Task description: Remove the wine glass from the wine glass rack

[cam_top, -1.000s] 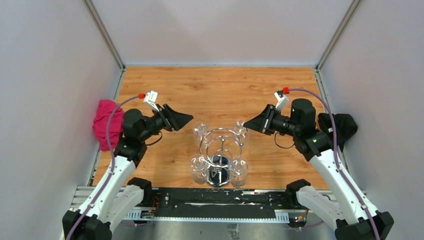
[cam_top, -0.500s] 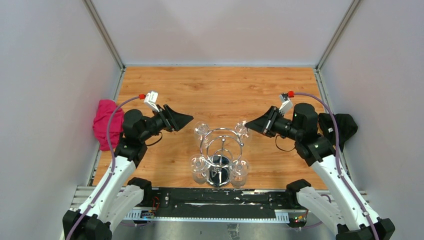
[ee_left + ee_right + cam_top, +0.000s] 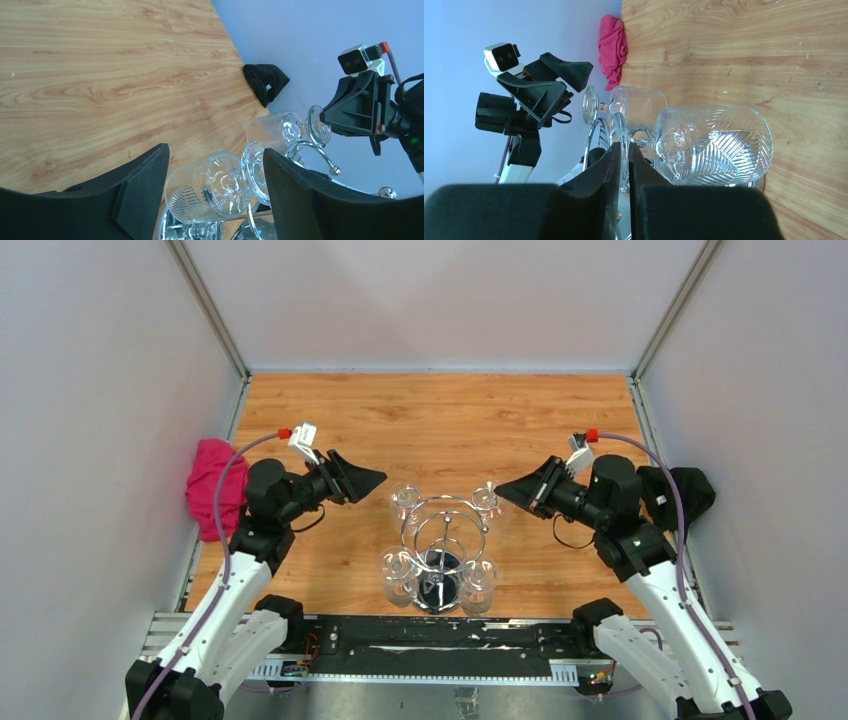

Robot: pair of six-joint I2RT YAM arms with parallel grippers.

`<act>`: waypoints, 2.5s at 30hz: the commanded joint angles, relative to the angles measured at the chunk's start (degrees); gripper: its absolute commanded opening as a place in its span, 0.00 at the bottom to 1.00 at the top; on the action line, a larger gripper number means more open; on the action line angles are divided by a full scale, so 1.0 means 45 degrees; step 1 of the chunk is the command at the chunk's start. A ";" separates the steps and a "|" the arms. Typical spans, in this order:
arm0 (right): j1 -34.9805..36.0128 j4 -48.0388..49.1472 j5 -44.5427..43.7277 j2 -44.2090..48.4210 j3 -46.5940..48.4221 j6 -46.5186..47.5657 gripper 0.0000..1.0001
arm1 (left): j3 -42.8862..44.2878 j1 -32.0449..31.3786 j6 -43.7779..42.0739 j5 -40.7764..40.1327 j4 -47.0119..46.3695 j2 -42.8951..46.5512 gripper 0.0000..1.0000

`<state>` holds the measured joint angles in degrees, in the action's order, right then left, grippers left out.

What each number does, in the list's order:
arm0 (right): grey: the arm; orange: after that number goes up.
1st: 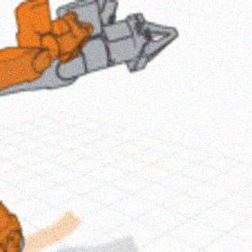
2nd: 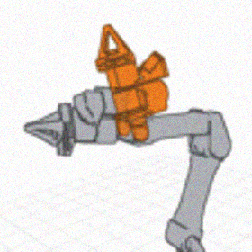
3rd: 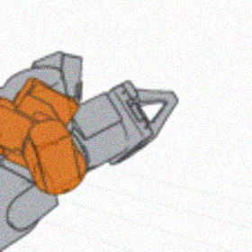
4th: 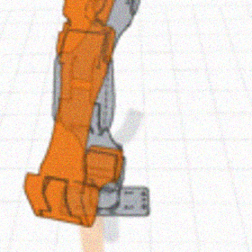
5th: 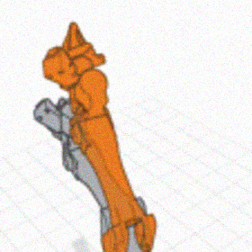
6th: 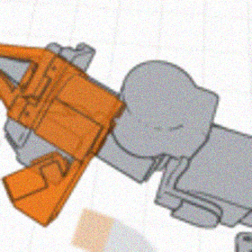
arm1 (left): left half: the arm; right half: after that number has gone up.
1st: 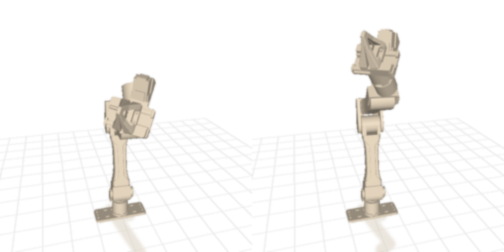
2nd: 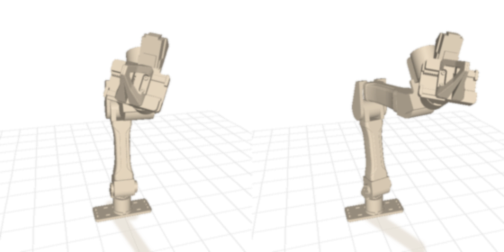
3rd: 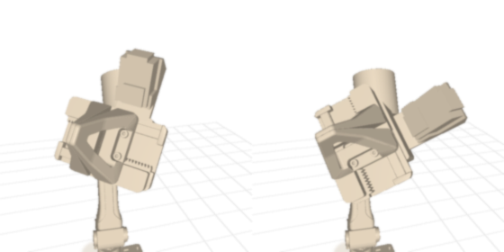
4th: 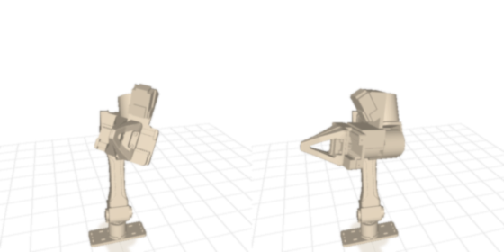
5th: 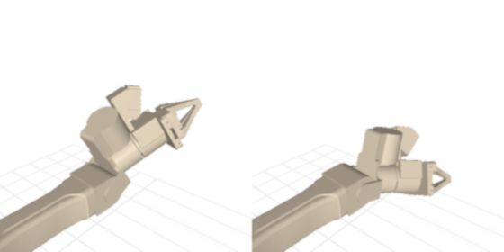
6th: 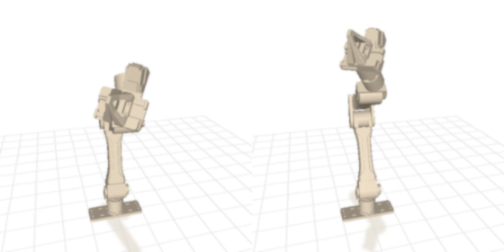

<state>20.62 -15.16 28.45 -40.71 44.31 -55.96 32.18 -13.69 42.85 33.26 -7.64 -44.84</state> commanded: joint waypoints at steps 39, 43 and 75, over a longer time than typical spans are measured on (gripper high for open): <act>0.0144 0.1912 -0.1984 -0.0120 -0.0258 -0.0580 0.00 | 0.0004 -0.0062 -0.0811 0.0168 0.0291 -0.0194 0.74; 0.0127 0.1759 -0.2240 -0.0214 -0.0073 -0.0218 0.00 | -0.0019 -0.0062 -0.0792 0.0150 0.0291 -0.0220 0.75; -0.1708 0.7396 0.1766 -0.7299 0.6225 -0.1302 0.00 | 0.3639 0.0269 0.4919 0.3215 -1.3104 -0.8094 0.79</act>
<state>14.06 4.62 28.38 -72.05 67.26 -55.13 47.33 -13.37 48.27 41.28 -34.68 -74.35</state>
